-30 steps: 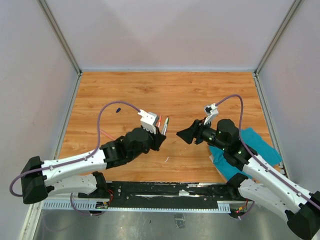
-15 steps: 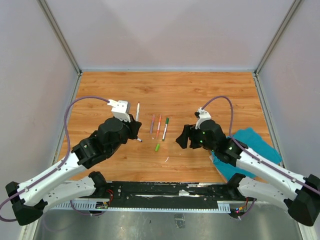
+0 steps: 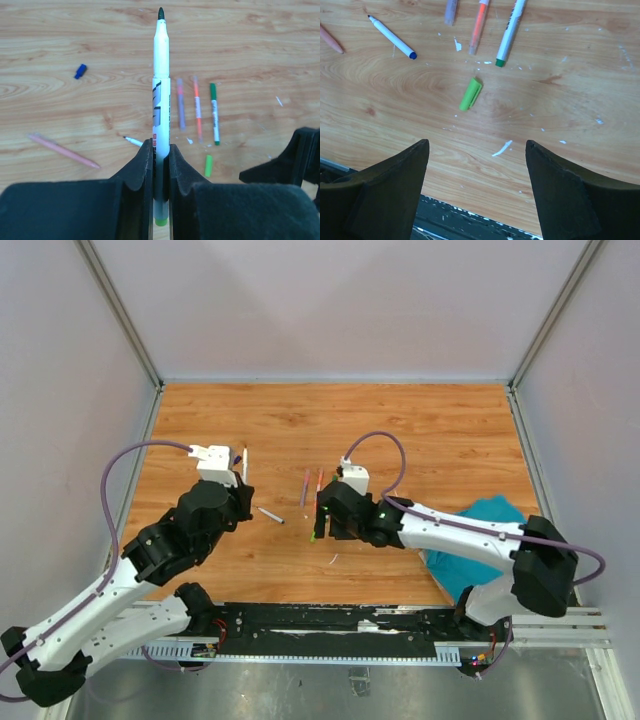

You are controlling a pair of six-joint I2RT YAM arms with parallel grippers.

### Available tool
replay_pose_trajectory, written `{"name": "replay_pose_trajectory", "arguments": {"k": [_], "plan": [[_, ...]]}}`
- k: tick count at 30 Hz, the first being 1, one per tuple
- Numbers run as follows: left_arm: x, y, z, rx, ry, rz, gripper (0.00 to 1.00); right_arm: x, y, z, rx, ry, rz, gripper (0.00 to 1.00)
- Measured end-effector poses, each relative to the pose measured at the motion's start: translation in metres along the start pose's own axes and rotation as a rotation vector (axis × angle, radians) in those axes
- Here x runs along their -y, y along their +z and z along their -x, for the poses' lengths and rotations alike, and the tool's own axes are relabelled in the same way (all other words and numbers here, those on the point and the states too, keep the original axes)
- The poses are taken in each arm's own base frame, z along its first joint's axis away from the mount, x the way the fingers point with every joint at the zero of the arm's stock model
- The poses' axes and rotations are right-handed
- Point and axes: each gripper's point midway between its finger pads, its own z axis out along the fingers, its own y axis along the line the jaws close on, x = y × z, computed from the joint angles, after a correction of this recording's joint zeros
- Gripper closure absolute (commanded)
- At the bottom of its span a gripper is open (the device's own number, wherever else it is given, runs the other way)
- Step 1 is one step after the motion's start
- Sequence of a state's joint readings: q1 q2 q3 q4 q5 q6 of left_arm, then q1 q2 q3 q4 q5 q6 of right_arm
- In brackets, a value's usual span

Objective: Insert the pens into the pen caps
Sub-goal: Move the pen cap to the center of the board.

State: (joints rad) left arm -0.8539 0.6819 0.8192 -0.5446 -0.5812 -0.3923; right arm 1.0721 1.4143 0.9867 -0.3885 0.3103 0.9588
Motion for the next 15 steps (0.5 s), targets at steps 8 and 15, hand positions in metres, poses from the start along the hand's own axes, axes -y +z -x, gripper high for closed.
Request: {"name": "replay_pose_trajectory", "arguments": {"k": [8, 15], "plan": [[-0.031, 0.003, 0.005, -0.003, -0.027, 0.1, 0.99, -0.024, 0.031, -0.013, -0.083, 0.029, -0.071, 0.29], [-0.032, -0.005, 0.012, 0.004, -0.021, 0.091, 1.0, -0.025, 0.051, -0.031, -0.146, 0.019, -0.147, 0.4]]}}
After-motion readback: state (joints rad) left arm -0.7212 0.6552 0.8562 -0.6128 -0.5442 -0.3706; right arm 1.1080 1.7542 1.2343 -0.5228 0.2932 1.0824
